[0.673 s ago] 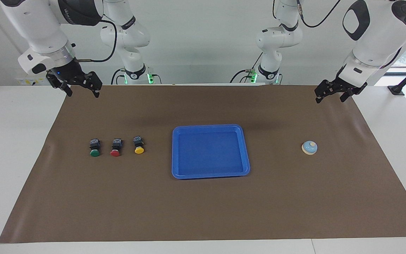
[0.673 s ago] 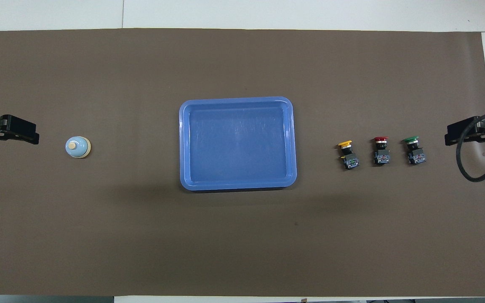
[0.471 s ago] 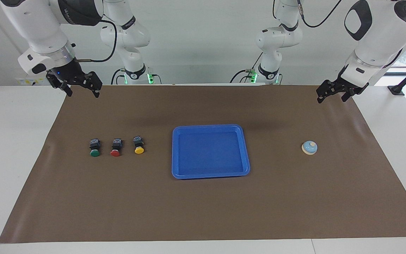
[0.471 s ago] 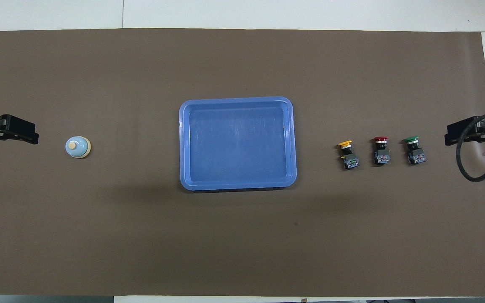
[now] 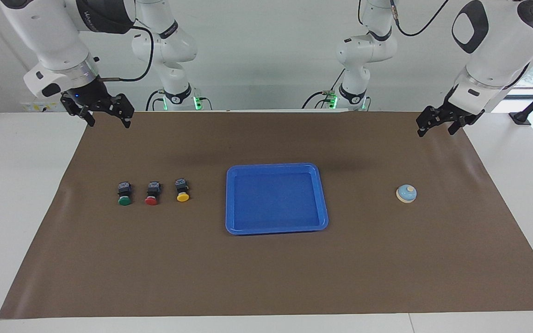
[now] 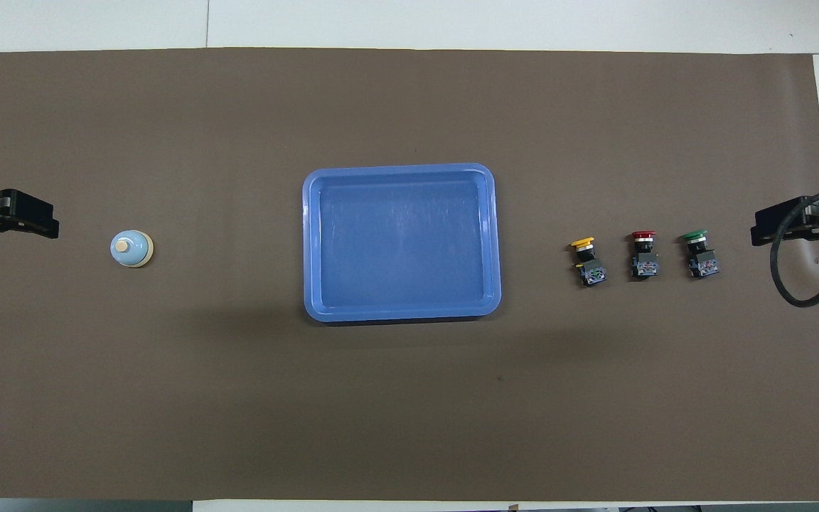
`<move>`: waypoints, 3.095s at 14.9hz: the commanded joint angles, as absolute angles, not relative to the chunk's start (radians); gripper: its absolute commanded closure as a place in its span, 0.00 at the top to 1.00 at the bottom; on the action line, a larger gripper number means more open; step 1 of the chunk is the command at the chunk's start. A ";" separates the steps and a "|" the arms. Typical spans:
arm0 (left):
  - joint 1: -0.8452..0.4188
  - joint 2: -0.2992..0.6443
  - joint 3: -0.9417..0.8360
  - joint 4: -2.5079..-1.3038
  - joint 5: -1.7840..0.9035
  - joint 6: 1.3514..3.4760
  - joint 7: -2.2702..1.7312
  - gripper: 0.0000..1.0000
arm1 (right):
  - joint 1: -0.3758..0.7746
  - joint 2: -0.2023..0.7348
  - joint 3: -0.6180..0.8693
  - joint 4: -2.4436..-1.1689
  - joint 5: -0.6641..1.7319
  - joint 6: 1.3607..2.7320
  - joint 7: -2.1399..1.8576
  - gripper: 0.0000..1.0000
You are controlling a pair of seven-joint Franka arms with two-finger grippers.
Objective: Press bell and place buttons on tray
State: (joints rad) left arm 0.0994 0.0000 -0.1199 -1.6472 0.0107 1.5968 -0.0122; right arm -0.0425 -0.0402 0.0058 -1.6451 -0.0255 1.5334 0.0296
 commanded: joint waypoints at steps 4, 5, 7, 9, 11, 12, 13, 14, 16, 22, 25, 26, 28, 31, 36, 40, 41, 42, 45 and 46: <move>0.166 -0.067 -0.120 -1.846 0.021 1.774 -0.078 0.00 | -0.054 -0.052 0.014 -1.652 -0.023 1.520 0.011 1.00; 0.166 -0.072 -0.120 -1.888 0.021 1.829 -0.074 0.00 | -0.054 -0.052 0.014 -1.652 -0.023 1.520 0.011 1.00; 0.164 -0.039 -0.120 -1.910 0.023 1.887 -0.045 0.00 | -0.054 -0.052 0.014 -1.652 -0.021 1.520 0.011 1.00; 0.152 0.020 -0.120 -1.907 0.023 1.919 -0.011 0.00 | -0.054 -0.052 0.014 -1.652 -0.021 1.520 0.011 1.00; 0.152 0.061 -0.123 -1.911 0.023 1.959 -0.006 0.00 | -0.054 -0.052 0.014 -1.652 -0.023 1.520 0.011 1.00; 0.150 0.080 -0.123 -1.914 0.023 1.973 -0.006 0.00 | -0.054 -0.052 0.014 -1.652 -0.023 1.520 0.011 1.00; 0.146 0.092 -0.123 -1.930 0.023 1.995 -0.005 0.00 | -0.054 -0.052 0.014 -1.652 -0.021 1.520 0.011 1.00; 0.138 0.092 -0.121 -1.959 0.023 2.034 -0.005 0.00 | -0.054 -0.052 0.014 -1.652 -0.023 1.520 0.011 1.00; 0.141 0.100 -0.121 -1.997 0.023 2.092 -0.005 0.00 | -0.054 -0.052 0.014 -1.652 -0.023 1.520 0.011 1.00; 0.155 0.143 -0.120 -2.091 0.023 2.252 0.000 0.00 | -0.054 -0.052 0.014 -1.652 -0.021 1.520 0.011 1.00; 0.164 0.149 -0.120 -2.100 0.023 2.266 0.002 0.00 | -0.054 -0.052 0.014 -1.652 -0.023 1.520 0.011 1.00; 0.166 0.149 -0.120 -2.108 0.023 2.272 0.000 0.00 | -0.054 -0.052 0.014 -1.652 -0.021 1.520 0.011 1.00; 0.167 0.152 -0.120 -2.164 0.021 2.340 -0.003 0.00 | -0.054 -0.052 0.014 -1.652 -0.023 1.520 0.011 1.00; 0.169 0.173 -0.120 -2.197 0.023 2.405 -0.002 0.00 | -0.054 -0.052 0.014 -1.652 -0.021 1.520 0.011 1.00; 0.167 0.176 -0.120 -1.952 0.021 2.061 -0.002 0.00 | -0.054 -0.052 0.014 -1.652 -0.021 1.520 0.011 1.00; 0.153 0.132 -0.120 -1.856 0.023 1.872 -0.011 0.99 | -0.054 -0.052 0.014 -1.652 -0.023 1.520 0.011 1.00; 0.152 0.112 -0.121 -1.856 0.023 1.843 -0.012 1.00 | -0.054 -0.052 0.014 -1.652 -0.023 1.520 0.011 1.00; 0.152 0.085 -0.123 -1.856 0.023 1.821 -0.012 1.00 | -0.054 -0.052 0.014 -1.652 -0.023 1.520 0.011 1.00; 0.153 0.006 -0.123 -1.856 0.021 1.761 -0.012 1.00 | -0.054 -0.052 0.014 -1.652 -0.023 1.520 0.011 1.00; 0.153 -0.011 -0.123 -1.856 0.023 1.743 -0.012 1.00 | -0.054 -0.052 0.014 -1.652 -0.021 1.520 0.011 1.00</move>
State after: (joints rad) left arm 0.1602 0.0427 -0.1279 -1.8488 0.0137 1.7913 -0.0129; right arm -0.0425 -0.0402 0.0058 -1.6451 -0.0255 1.5334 0.0296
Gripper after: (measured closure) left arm 0.137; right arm 0.000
